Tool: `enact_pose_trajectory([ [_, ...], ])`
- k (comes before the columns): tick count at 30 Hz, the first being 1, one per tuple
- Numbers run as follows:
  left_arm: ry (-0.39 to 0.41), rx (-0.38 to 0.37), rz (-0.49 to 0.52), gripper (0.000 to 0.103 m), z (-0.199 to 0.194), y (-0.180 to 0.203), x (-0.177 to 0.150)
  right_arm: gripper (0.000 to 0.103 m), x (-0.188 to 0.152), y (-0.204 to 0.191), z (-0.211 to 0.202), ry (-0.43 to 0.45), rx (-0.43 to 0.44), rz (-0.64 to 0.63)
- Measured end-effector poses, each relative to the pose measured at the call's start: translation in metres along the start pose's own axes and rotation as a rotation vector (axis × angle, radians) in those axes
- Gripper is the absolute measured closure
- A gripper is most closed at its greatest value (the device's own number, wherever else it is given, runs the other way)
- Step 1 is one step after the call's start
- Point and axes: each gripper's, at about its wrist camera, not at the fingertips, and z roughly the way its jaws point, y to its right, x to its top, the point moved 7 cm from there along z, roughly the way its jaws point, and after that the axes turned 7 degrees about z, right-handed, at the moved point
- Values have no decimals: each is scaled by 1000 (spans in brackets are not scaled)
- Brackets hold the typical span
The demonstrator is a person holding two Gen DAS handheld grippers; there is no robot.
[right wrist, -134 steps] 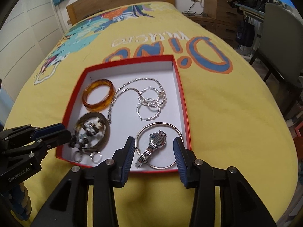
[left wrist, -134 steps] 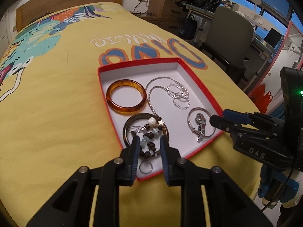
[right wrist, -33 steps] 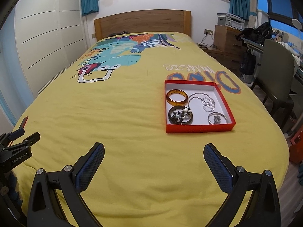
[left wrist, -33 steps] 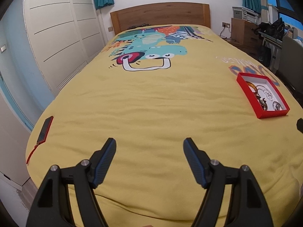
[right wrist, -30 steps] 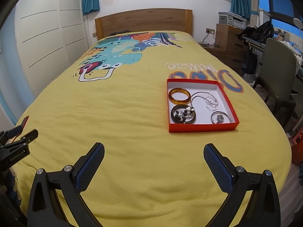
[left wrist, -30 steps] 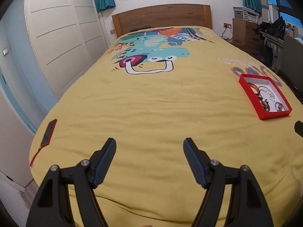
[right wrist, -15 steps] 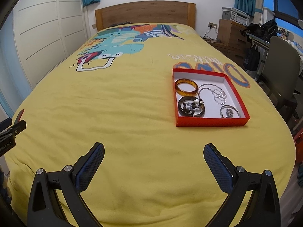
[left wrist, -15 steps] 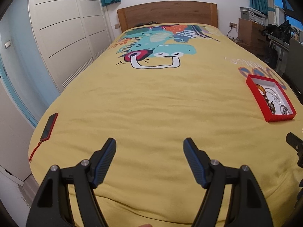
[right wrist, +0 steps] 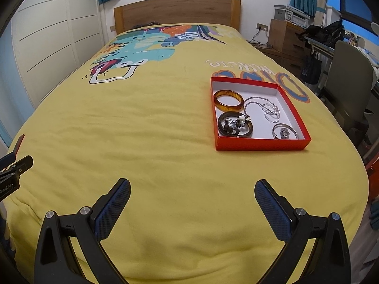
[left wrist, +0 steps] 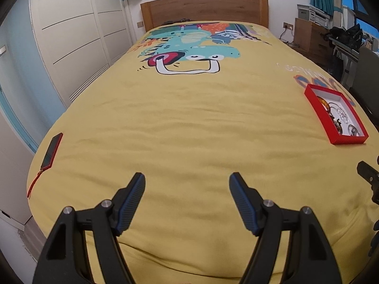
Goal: Organize jewelry
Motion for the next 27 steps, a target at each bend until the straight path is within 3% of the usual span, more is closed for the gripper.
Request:
enact_pose_trajectory([
  [27,-24,-35,-15,31,14,-5,-9,1,-5,-11,5,-18,-9,-21],
])
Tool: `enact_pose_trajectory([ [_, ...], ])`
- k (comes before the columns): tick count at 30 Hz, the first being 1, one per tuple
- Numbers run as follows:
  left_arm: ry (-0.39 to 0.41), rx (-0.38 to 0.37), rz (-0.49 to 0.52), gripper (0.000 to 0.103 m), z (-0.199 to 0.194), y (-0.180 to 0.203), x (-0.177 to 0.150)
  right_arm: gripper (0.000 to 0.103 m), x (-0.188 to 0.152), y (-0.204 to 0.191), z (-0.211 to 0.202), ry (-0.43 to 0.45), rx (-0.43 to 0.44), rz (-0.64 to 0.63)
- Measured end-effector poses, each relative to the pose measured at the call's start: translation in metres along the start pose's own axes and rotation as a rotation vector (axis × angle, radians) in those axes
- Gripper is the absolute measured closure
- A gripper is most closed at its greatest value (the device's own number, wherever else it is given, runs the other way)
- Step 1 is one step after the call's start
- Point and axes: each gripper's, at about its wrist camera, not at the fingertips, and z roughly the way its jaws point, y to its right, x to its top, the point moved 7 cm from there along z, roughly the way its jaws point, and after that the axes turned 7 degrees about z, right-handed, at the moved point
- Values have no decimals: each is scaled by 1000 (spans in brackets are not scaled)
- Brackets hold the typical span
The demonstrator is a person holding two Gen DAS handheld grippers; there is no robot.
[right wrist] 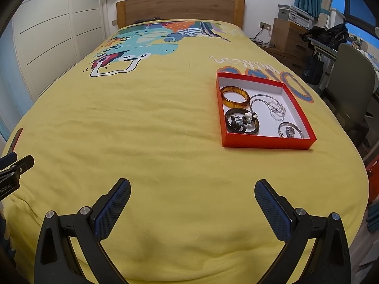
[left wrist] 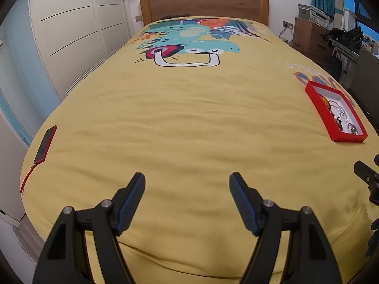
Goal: Organize jewelry
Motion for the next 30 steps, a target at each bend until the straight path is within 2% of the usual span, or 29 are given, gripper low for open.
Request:
enact_pose_trajectory([
  [30,-17,-16,28,31,7,13,-4,1,-4,8,9,-15,4,27],
])
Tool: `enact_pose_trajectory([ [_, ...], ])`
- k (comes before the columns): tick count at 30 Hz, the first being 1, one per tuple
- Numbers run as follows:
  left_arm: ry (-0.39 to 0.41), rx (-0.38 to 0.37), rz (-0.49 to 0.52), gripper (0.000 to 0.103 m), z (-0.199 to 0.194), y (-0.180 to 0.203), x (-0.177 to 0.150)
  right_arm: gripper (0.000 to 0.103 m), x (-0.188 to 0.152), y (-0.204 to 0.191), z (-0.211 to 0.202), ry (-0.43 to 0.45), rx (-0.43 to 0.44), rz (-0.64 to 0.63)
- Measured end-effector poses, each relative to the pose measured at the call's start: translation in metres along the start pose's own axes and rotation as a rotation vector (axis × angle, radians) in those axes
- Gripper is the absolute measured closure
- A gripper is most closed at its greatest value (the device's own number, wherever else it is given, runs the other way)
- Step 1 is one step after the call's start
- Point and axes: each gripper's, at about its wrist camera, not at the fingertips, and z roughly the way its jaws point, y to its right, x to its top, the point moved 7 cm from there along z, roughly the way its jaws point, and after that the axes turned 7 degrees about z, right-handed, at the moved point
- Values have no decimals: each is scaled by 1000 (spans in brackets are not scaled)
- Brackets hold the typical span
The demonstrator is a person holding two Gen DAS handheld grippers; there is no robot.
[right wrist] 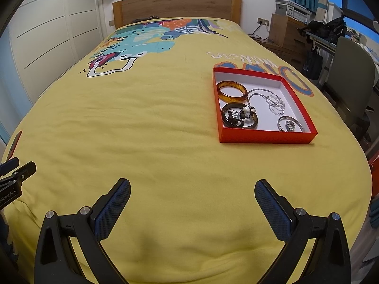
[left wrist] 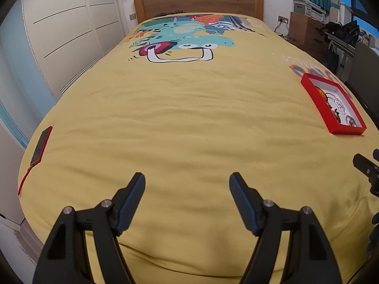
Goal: Organize jewelry
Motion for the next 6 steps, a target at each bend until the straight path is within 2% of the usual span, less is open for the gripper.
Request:
enact_pose_trajectory([
  [6,-2,1,0,31,-1,1,1,1,0,3,-1,4,0,4],
])
